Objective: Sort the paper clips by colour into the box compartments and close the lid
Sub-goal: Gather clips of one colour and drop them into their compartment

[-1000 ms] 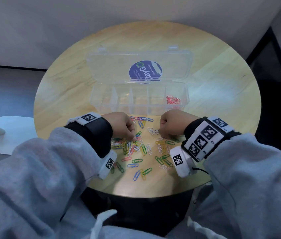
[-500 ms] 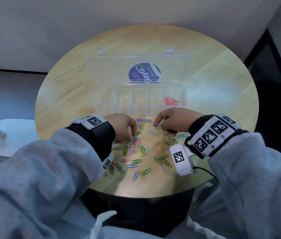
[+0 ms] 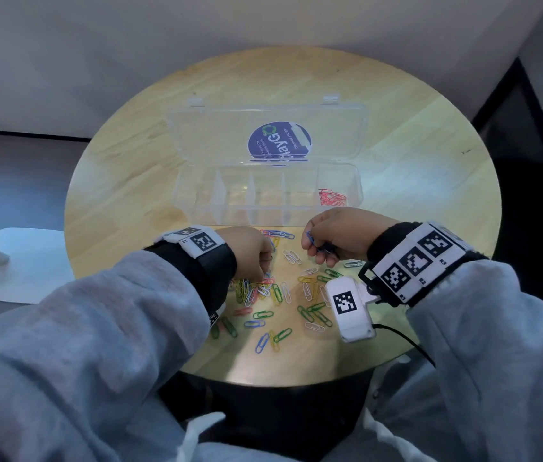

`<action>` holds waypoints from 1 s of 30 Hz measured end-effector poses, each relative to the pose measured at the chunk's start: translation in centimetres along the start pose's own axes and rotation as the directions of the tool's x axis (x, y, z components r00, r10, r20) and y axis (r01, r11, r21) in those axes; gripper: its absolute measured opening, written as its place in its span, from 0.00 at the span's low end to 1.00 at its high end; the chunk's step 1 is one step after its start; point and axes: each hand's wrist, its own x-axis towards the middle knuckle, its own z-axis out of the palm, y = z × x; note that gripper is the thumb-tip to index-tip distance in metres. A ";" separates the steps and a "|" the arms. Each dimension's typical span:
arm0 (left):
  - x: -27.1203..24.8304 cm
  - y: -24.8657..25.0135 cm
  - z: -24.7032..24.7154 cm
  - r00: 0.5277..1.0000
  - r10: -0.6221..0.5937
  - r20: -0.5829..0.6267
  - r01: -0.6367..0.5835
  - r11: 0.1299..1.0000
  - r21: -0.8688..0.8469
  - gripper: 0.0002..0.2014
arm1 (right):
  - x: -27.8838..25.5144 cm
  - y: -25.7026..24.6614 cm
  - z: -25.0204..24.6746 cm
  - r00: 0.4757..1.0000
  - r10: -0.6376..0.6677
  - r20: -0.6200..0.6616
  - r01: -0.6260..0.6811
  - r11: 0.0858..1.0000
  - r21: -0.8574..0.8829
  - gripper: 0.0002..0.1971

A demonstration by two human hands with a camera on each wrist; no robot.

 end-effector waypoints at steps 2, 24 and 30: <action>0.1 -0.2 0.1 1.000 -0.006 0.017 0.006 1.000 -0.013 0.06 | 0.0 -0.1 0.0 1.000 -0.002 0.000 0.002 1.000 0.002 0.14; -0.8 -1.1 -3.6 0.991 -0.121 -0.052 -0.009 0.329 -0.944 0.15 | -1.6 -2.5 -2.1 0.983 -0.169 -0.067 0.182 0.889 0.420 0.22; 0.0 0.0 -5.5 0.986 -0.155 -0.063 -0.039 0.152 -0.988 0.15 | -0.6 -2.6 -2.2 0.969 -0.136 -0.205 0.224 0.828 0.514 0.21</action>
